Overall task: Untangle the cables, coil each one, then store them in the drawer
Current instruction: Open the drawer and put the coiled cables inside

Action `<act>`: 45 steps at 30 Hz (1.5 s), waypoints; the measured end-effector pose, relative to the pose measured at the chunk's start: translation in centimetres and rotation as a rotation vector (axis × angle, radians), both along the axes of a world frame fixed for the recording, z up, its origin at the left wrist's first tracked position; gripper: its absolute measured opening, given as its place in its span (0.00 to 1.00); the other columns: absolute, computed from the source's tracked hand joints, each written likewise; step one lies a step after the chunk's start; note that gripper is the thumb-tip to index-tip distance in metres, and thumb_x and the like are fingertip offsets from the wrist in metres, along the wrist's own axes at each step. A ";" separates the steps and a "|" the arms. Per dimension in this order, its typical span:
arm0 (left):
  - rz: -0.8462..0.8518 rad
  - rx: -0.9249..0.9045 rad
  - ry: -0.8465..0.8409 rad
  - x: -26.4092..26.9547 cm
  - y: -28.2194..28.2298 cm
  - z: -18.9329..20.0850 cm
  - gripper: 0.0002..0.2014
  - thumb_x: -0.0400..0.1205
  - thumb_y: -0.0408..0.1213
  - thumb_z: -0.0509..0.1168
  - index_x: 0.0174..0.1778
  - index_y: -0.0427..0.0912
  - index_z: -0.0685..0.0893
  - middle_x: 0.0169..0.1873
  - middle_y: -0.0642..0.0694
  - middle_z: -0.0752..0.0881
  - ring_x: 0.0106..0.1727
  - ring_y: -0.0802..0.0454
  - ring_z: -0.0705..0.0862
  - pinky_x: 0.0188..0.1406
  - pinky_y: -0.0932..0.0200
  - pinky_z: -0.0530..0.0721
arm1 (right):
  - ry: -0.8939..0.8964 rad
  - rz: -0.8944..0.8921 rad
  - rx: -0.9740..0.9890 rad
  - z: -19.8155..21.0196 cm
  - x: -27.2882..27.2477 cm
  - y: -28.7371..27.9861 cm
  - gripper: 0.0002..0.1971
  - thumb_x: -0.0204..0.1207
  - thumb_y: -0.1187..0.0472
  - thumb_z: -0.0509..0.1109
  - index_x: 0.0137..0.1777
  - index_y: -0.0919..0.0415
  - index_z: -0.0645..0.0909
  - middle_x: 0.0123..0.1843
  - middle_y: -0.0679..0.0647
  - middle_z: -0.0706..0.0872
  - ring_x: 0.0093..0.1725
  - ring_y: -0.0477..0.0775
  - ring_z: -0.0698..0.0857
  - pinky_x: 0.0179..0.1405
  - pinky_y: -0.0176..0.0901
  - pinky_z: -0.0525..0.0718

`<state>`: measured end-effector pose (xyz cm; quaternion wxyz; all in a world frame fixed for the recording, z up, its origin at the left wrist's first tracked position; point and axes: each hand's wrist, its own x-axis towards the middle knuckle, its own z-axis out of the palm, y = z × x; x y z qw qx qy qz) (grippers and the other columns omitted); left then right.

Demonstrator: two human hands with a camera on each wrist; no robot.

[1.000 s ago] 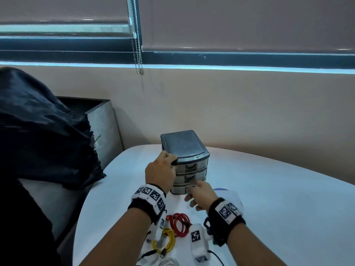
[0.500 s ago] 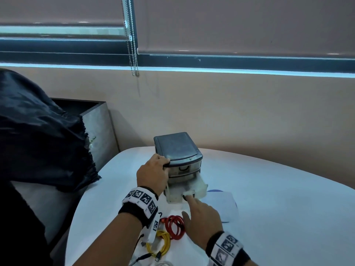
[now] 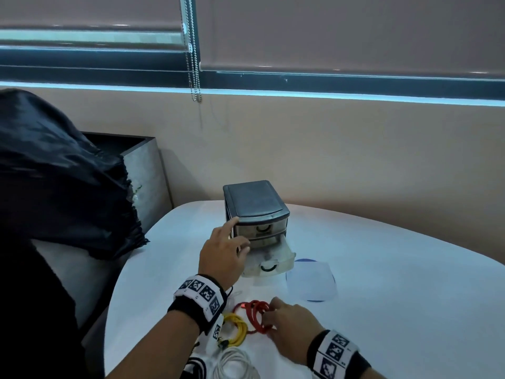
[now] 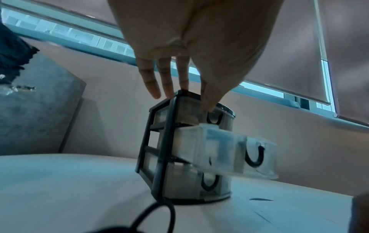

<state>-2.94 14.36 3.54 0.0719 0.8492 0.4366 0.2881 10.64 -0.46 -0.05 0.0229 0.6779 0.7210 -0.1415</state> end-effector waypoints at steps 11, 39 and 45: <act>-0.054 -0.386 0.053 -1.4 0.3 -0.9 0.29 0.78 0.49 0.66 0.78 0.61 0.73 0.87 0.61 0.47 0.80 0.52 0.68 0.66 0.52 0.81 | 0.324 -0.108 -0.091 4.0 1.7 -0.7 0.06 0.81 0.53 0.69 0.53 0.44 0.87 0.59 0.48 0.84 0.53 0.50 0.85 0.47 0.36 0.80; -0.134 -0.450 -0.258 -2.1 -0.7 -1.8 0.17 0.77 0.43 0.71 0.59 0.63 0.78 0.73 0.69 0.75 0.58 0.56 0.88 0.55 0.53 0.88 | -0.448 0.031 -0.058 9.1 -1.1 10.5 0.11 0.83 0.55 0.65 0.60 0.58 0.83 0.59 0.55 0.87 0.59 0.60 0.87 0.54 0.50 0.83; -0.097 -0.496 -0.252 -1.7 -0.9 -2.0 0.24 0.82 0.42 0.69 0.74 0.57 0.73 0.66 0.57 0.85 0.63 0.55 0.87 0.60 0.57 0.85 | -0.188 -0.067 0.129 7.7 -1.9 12.2 0.11 0.83 0.60 0.62 0.60 0.58 0.83 0.55 0.57 0.88 0.55 0.62 0.87 0.47 0.47 0.80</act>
